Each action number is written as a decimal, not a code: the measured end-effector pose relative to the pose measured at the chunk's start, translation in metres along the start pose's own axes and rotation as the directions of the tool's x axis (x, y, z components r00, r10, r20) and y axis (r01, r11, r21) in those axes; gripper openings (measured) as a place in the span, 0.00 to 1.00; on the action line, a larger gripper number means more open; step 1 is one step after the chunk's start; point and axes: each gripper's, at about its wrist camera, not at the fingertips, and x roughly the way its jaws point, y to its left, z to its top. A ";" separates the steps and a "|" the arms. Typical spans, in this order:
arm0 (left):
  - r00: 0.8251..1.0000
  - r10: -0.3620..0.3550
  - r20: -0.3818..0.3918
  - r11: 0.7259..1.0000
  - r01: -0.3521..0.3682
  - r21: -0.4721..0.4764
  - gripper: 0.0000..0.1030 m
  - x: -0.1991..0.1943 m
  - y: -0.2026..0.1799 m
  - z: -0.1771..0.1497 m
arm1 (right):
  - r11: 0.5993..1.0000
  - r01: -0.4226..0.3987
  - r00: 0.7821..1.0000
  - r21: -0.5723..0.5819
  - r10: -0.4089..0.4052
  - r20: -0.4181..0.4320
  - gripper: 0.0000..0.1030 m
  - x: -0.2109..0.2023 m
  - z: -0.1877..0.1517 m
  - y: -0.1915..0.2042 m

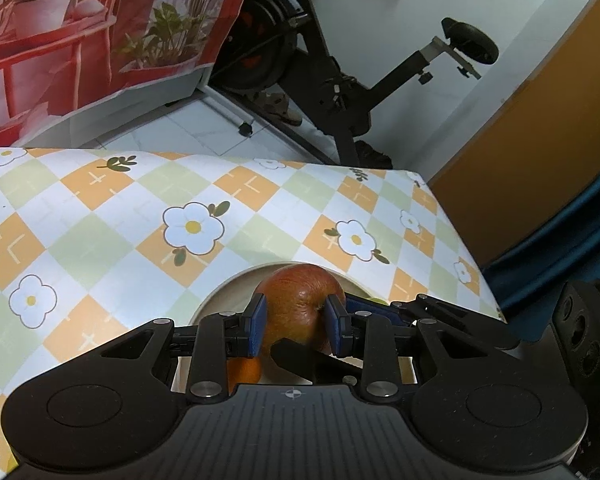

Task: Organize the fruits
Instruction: 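Carry the red apple with the left tool over the beige plate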

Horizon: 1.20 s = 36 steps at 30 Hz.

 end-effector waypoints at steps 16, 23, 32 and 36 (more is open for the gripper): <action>1.000 0.021 -0.011 0.999 -0.021 -0.029 0.32 0.013 0.008 0.004 | 1.000 0.022 0.999 -0.015 -0.022 -0.029 0.56 0.021 0.000 -0.001; 1.000 0.024 -0.008 0.999 -0.024 -0.039 0.32 0.016 0.010 0.007 | 0.999 0.033 0.999 -0.029 -0.034 -0.032 0.56 0.025 0.002 0.002; 0.999 0.049 -0.012 0.999 -0.049 -0.017 0.32 0.016 0.004 0.007 | 0.998 0.045 0.998 -0.032 -0.046 -0.031 0.57 0.021 0.002 0.002; 0.998 0.067 -0.009 0.998 -0.067 -0.007 0.33 0.016 0.001 0.007 | 0.998 0.056 0.998 -0.035 -0.057 -0.018 0.56 0.011 -0.001 0.001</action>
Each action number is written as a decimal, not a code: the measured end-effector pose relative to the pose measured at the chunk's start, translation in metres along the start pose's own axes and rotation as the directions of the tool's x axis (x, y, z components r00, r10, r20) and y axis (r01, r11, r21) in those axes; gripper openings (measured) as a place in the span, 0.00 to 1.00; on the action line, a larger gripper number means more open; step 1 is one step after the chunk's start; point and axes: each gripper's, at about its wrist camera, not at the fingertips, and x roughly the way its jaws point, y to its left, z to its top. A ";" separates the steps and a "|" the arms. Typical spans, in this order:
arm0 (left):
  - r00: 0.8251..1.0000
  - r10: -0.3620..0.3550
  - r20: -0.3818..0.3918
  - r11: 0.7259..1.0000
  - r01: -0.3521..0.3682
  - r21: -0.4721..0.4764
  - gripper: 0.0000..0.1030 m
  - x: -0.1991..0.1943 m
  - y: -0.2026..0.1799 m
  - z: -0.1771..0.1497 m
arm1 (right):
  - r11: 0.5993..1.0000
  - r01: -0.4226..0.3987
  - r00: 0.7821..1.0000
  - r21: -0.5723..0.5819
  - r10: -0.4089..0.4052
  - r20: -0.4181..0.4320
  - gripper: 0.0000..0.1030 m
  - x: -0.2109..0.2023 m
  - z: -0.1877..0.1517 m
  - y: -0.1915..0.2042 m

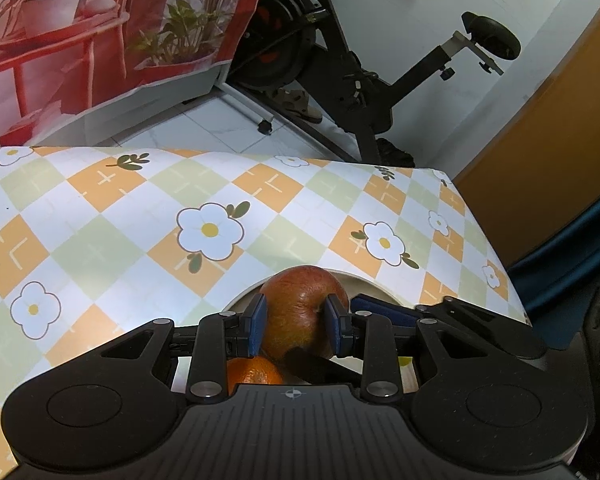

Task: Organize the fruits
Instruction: 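Lower the red apple onto the plate and open the left tool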

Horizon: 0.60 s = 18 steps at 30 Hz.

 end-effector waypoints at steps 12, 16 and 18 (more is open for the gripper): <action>0.994 0.054 0.093 0.998 -0.056 0.024 0.31 -0.041 -0.013 -0.010 | 0.999 0.020 0.997 0.033 -0.023 0.080 0.56 -0.054 -0.017 0.000; 0.986 0.088 0.140 0.995 -0.093 0.033 0.31 -0.069 -0.015 -0.021 | 0.999 0.015 0.992 0.051 -0.021 0.126 0.56 -0.076 -0.028 0.003; 0.979 0.124 0.160 0.990 -0.133 0.042 0.31 -0.081 -0.017 -0.027 | 0.998 0.009 0.989 0.057 -0.018 0.149 0.56 -0.086 -0.035 0.004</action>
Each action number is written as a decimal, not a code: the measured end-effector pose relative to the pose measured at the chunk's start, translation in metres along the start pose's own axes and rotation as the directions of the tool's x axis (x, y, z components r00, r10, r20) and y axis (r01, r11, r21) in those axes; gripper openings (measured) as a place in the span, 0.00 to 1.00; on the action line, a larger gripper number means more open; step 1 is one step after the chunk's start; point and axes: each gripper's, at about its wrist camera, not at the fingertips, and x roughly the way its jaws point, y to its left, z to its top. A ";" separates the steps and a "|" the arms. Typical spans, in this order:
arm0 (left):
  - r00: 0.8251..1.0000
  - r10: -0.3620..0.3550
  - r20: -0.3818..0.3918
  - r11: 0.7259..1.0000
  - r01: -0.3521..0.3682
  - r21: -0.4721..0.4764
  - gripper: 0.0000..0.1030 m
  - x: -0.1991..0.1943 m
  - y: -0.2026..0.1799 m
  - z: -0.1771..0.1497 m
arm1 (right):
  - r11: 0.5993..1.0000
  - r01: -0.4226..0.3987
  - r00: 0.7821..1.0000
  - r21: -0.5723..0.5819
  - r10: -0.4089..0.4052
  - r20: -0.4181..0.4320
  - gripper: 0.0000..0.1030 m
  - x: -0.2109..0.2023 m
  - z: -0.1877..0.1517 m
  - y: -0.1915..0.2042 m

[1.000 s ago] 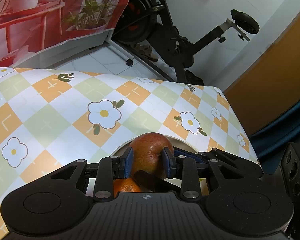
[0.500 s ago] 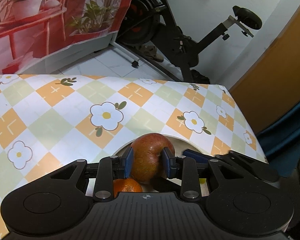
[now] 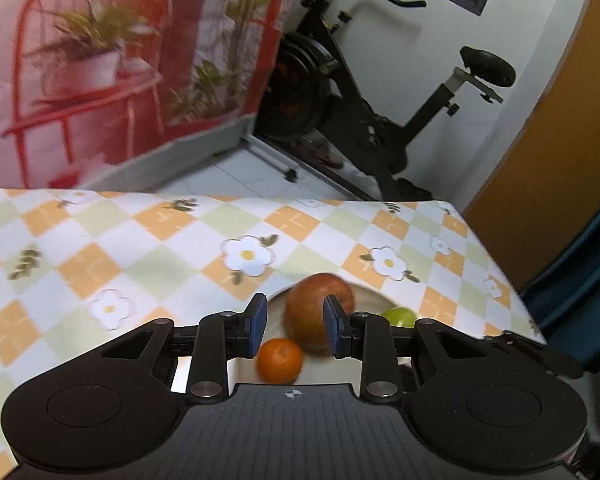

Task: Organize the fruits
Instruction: 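Lower the red apple onto the plate and open the left tool, then move both tools back toward the fruit pile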

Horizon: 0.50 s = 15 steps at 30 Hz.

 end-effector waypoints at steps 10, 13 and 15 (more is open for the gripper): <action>0.988 0.135 0.075 0.990 -0.138 0.042 0.31 -0.057 -0.002 -0.042 | 1.000 0.002 1.000 -0.013 -0.002 0.015 0.52 -0.032 -0.043 0.010; 0.985 0.154 0.076 0.988 -0.156 0.023 0.31 -0.069 0.000 -0.056 | 1.000 -0.011 1.000 -0.028 0.012 0.013 0.52 -0.040 -0.055 0.015; 0.984 0.161 0.083 0.986 -0.163 0.020 0.31 -0.075 0.000 -0.065 | 0.999 -0.012 1.000 -0.049 0.012 0.010 0.51 -0.043 -0.062 0.020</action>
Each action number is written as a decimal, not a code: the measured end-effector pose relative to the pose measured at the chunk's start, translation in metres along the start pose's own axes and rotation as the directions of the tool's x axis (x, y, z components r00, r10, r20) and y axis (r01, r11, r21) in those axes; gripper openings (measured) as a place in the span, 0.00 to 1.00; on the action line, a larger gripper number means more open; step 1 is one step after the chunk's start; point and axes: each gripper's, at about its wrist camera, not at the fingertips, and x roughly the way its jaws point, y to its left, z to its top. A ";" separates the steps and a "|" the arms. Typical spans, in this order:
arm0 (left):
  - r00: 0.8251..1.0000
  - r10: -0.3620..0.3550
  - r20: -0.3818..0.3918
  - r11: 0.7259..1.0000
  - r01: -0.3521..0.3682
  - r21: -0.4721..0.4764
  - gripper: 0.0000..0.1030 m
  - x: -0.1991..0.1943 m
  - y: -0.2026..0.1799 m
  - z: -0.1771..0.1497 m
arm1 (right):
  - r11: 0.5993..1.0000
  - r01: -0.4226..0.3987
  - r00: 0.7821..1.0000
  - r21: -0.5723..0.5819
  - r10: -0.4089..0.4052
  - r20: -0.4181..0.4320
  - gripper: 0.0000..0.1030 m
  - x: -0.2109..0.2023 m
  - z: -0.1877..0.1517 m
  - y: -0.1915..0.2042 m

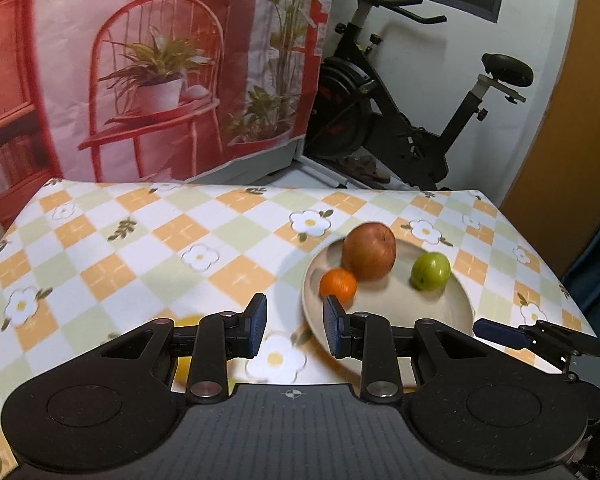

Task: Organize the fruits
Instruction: 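Move both tools back toward the fruit pile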

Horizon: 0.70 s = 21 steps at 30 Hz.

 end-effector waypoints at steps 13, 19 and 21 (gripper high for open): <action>1.000 0.027 -0.005 0.999 -0.027 -0.025 0.31 -0.027 -0.006 -0.049 | 0.998 -0.038 0.999 -0.043 0.037 -0.022 0.49 -0.003 -0.030 0.014; 1.000 0.030 0.008 0.999 -0.030 -0.024 0.31 -0.030 -0.011 -0.061 | 0.999 -0.044 0.999 -0.003 0.044 -0.016 0.48 -0.005 -0.035 0.006; 0.999 0.033 0.010 0.999 -0.033 -0.019 0.31 -0.029 -0.013 -0.063 | 0.999 -0.050 0.999 -0.004 0.050 -0.016 0.48 -0.005 -0.036 0.006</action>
